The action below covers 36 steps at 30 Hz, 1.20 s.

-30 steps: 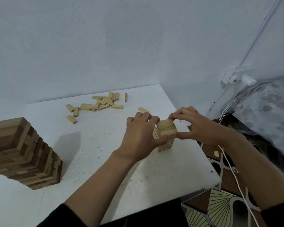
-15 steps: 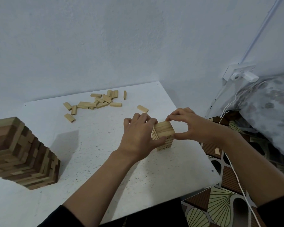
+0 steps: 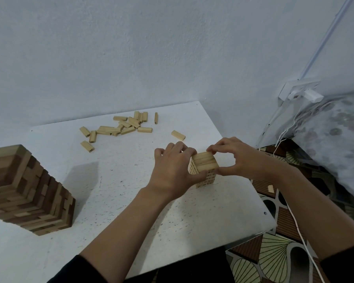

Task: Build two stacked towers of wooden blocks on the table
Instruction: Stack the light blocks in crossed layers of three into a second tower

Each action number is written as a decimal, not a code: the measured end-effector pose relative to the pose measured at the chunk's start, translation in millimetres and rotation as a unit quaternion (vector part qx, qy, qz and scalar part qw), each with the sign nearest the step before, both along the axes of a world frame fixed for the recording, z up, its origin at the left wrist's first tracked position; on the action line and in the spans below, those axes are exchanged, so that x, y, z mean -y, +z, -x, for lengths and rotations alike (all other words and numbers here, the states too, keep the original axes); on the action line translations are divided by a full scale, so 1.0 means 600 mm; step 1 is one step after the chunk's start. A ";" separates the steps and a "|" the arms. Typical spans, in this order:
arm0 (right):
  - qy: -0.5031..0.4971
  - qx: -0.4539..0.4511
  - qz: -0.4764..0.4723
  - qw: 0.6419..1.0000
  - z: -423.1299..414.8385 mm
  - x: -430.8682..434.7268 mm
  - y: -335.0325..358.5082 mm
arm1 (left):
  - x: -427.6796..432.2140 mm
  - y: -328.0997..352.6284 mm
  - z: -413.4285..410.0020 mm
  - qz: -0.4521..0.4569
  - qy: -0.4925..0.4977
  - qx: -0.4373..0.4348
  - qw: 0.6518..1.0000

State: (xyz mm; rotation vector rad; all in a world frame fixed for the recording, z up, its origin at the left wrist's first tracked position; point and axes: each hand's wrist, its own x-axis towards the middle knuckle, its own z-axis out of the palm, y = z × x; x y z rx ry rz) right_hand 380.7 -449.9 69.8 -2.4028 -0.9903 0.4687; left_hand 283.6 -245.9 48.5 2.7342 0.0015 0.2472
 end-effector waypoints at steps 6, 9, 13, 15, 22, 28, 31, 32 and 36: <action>-0.027 0.013 -0.028 0.999 0.001 0.003 -0.003 | -0.002 0.001 0.001 0.006 0.004 -0.006 1.000; -0.028 0.012 -0.039 0.999 0.000 0.006 -0.008 | -0.001 0.001 0.001 0.006 0.003 -0.008 1.000; -0.032 0.012 -0.043 0.999 -0.001 0.008 -0.012 | 0.000 0.000 0.000 0.007 0.004 -0.008 1.000; -0.032 0.013 -0.046 0.998 -0.002 0.008 -0.012 | 0.000 0.000 0.001 0.006 0.003 -0.009 1.000; -0.029 0.016 -0.050 0.998 -0.004 0.007 -0.014 | -0.002 0.002 0.000 0.003 0.004 -0.010 1.000; -0.034 0.016 -0.056 0.998 -0.004 0.007 -0.015 | -0.003 0.001 0.001 0.003 0.003 -0.010 1.000; -0.034 0.019 -0.056 0.998 -0.002 0.006 -0.014 | -0.003 0.001 0.002 0.003 0.003 -0.008 1.000; -0.036 0.019 -0.055 0.998 -0.002 0.005 -0.013 | -0.003 0.002 0.001 0.003 0.002 -0.009 1.000; -0.039 0.013 -0.056 0.998 0.002 0.004 -0.011 | -0.004 0.002 0.001 0.000 0.002 -0.011 1.000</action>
